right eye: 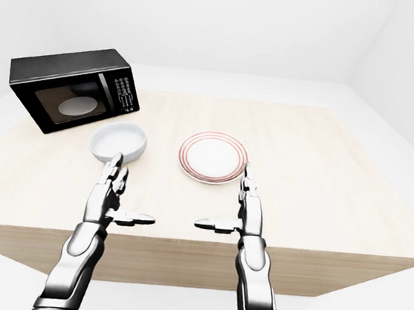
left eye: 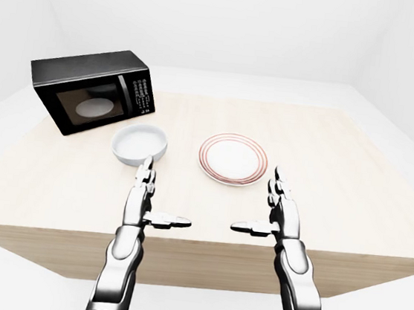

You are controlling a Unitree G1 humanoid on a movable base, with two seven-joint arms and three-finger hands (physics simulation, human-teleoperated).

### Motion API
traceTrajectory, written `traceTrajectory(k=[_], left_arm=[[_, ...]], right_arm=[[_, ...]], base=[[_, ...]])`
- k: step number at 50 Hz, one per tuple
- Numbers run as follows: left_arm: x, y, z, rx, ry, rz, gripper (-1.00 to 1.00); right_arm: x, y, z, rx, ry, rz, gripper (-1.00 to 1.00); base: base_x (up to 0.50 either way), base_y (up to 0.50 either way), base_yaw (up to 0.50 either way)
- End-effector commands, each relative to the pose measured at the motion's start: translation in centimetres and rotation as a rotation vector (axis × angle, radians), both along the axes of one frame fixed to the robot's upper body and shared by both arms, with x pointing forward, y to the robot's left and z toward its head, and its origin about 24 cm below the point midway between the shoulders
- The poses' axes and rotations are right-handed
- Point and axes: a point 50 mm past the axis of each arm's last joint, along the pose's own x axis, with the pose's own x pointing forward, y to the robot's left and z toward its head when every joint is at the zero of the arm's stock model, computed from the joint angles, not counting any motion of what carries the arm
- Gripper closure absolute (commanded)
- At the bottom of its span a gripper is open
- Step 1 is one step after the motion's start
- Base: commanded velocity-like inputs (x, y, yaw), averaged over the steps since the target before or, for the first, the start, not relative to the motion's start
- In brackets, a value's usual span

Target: Pick up the white bowl and put it on the plate.

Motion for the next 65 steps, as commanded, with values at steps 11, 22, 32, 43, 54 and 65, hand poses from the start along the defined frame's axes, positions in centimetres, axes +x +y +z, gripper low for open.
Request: traceTrajectory(k=[11,22,32,43,54,65], left_arm=[[0.1,0.7,0.0,0.000,0.000,0.000,-1.00],[0.0,0.7,0.1,0.000,-0.001,0.000,-1.00],[0.1,0.7,0.1,-0.003,0.002,0.003,-1.00],[0.1,0.7,0.0,-0.002,0.001,0.002,-1.00],[0.0,0.7,0.1,-0.001,0.000,0.001,-1.00],[0.0,0.7,0.2,-0.001,-0.001,0.001,-1.00]], right_arm=[[-0.2,-0.4,0.5,-0.040,-0.020,-0.010,-1.00],[-0.4,-0.1,0.7,-0.052,-0.019,0.001,-1.00],[-0.4,0.0,0.9,-0.044,-0.025,0.007,-1.00],[-0.4,0.0,0.8,-0.041,-0.025,0.008,-1.00],[-0.4,0.2,0.6,-0.038,-0.020,0.014,-1.00],[-0.3,0.5,0.3,-0.039,-0.001,0.033,-1.00]], base=[[0.00,0.00,0.00],[0.00,0.27,0.00],[0.00,0.45,0.00],[0.00,0.45,0.00],[0.00,0.45,0.00],[0.00,0.16,0.00]])
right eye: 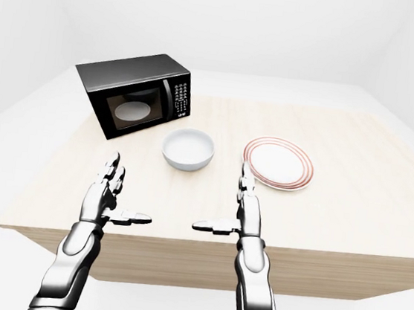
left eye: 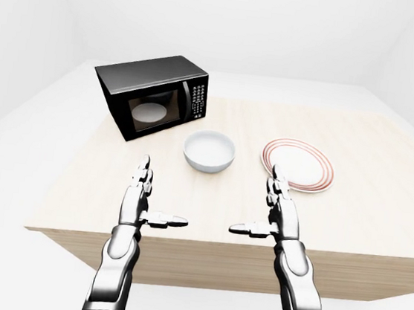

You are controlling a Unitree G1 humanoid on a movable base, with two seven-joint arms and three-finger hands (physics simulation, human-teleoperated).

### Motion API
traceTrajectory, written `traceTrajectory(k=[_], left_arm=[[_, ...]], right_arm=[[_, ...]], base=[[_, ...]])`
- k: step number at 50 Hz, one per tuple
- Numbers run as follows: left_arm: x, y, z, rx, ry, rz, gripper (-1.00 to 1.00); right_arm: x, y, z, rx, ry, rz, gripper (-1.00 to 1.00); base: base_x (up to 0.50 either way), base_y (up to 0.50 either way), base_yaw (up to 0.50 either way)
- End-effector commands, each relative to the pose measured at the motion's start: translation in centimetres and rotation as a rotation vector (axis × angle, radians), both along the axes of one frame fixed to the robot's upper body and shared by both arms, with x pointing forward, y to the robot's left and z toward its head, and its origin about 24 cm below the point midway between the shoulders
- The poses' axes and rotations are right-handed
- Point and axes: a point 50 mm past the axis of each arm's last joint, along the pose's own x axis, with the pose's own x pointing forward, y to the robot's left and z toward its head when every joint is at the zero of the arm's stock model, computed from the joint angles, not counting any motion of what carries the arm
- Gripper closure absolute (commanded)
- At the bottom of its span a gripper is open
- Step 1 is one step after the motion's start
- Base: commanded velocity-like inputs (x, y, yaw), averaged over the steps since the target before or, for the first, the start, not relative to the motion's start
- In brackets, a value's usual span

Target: Pick up the white bowl and put it on the plate.

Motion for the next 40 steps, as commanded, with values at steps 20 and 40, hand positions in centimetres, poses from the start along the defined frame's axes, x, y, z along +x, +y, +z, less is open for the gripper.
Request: traceTrajectory(k=[20,40], left_arm=[[-0.06,-0.10,0.08,-0.002,-0.002,-0.003,-1.00],[-0.06,-0.10,0.08,-0.002,-0.002,-0.003,-1.00]], right_arm=[[0.10,0.17,-0.47,-0.003,0.030,0.006,-1.00],[0.10,0.26,-0.35,-0.015,0.026,0.012,-1.00]], base=[[0.00,0.00,0.00],[0.24,0.00,0.00]])
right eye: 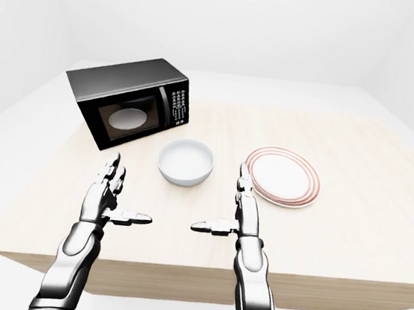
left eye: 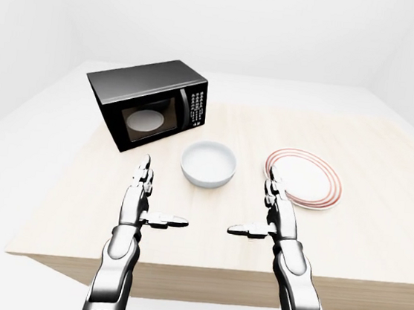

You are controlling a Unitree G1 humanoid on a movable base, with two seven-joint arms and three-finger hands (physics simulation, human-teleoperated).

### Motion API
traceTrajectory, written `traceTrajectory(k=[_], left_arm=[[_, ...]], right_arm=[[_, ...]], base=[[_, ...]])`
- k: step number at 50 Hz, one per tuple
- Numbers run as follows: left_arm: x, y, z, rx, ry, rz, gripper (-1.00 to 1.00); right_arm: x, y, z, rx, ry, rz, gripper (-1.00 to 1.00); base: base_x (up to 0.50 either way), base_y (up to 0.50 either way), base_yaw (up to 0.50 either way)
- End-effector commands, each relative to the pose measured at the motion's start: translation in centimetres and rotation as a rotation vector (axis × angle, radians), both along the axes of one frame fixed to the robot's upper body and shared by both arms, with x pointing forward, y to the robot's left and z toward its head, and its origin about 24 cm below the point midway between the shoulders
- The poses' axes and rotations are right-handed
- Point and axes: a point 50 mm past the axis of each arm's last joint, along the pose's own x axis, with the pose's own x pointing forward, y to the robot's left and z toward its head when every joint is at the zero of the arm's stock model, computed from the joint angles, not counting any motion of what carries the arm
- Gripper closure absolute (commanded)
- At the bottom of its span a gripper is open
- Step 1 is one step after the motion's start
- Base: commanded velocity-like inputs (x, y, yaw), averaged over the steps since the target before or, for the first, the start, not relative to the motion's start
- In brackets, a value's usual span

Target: Pick up the white bowl and put it on the plate.

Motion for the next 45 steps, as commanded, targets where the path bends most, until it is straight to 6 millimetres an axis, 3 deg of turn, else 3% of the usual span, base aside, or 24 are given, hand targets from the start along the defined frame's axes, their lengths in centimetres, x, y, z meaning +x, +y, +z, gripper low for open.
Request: traceTrajectory(k=[1,26,45], left_arm=[[0.00,0.00,0.01,0.000,-0.001,0.000,-1.00],[0.00,0.00,0.01,0.000,0.000,0.000,-1.00],[0.00,0.00,0.01,0.000,0.000,0.000,-1.00]], right_arm=[[0.02,0.04,0.05,-0.004,-0.002,0.003,-1.00],[-0.01,0.21,0.00,-0.007,-0.001,0.010,-1.00],[0.20,-0.13,0.80,-0.108,-0.023,-0.003,-1.00]], base=[[0.28,0.00,0.00],[0.28,0.00,0.00],[0.01,0.00,0.00]])
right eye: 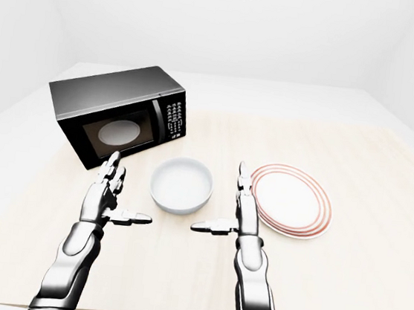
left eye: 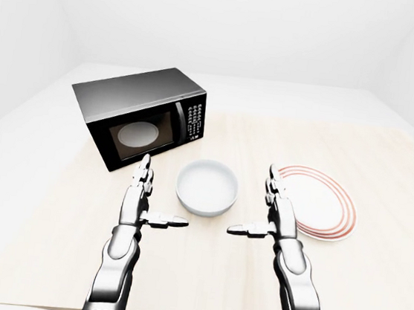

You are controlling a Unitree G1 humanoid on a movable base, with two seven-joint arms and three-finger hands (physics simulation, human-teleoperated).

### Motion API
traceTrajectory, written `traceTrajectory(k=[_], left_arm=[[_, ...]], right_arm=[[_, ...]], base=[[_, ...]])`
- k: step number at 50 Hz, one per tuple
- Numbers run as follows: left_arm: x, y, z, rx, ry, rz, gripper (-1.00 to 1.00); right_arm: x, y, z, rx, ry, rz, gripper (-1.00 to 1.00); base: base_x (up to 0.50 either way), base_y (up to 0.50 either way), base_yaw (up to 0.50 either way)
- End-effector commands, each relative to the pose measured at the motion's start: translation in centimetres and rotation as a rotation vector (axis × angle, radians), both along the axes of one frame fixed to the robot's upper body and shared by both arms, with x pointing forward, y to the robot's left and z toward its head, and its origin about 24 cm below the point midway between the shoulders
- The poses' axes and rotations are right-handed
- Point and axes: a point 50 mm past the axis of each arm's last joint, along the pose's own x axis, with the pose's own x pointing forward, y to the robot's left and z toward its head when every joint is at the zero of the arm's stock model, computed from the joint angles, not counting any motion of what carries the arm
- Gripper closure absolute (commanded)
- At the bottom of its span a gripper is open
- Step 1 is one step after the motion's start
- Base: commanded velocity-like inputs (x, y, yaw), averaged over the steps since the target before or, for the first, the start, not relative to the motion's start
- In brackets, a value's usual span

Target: Pick up the white bowl and put it on the plate.

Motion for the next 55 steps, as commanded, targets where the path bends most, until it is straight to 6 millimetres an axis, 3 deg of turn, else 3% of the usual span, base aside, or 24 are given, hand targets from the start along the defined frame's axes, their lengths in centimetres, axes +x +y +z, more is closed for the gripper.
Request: traceTrajectory(k=[1,8,25,48,52,53,55], left_arm=[[0.0,0.0,0.0,0.000,0.001,0.000,-1.00],[0.0,0.0,0.0,0.000,0.001,0.000,-1.00],[0.1,0.0,-0.1,-0.004,0.005,0.004,-1.00],[0.0,0.0,0.0,-0.002,0.003,0.001,-1.00],[0.0,0.0,0.0,-0.001,0.002,0.001,-1.00],[0.2,0.0,-0.1,-0.006,0.007,0.005,-1.00],[0.2,0.0,-0.1,-0.006,0.007,0.005,-1.00]], right_arm=[[0.2,-0.3,0.6,-0.056,-0.013,-0.008,-1.00],[0.6,-0.5,1.5,-0.164,-0.044,-0.023,-1.00],[1.6,-0.7,1.8,-0.398,-0.049,0.002,-1.00],[2.0,0.3,3.3,-0.618,-0.113,0.020,-1.00],[2.0,0.6,4.1,-0.663,-0.134,0.017,-1.00],[2.2,3.3,6.8,-0.902,-0.270,0.072,-1.00],[2.3,3.3,6.7,-0.926,-0.253,0.067,-1.00]], base=[[0.00,0.00,0.00],[0.00,0.00,0.00],[0.00,0.00,0.00],[0.00,0.00,0.00],[0.00,0.00,0.00],[0.00,0.00,0.00],[0.00,0.00,0.00]])
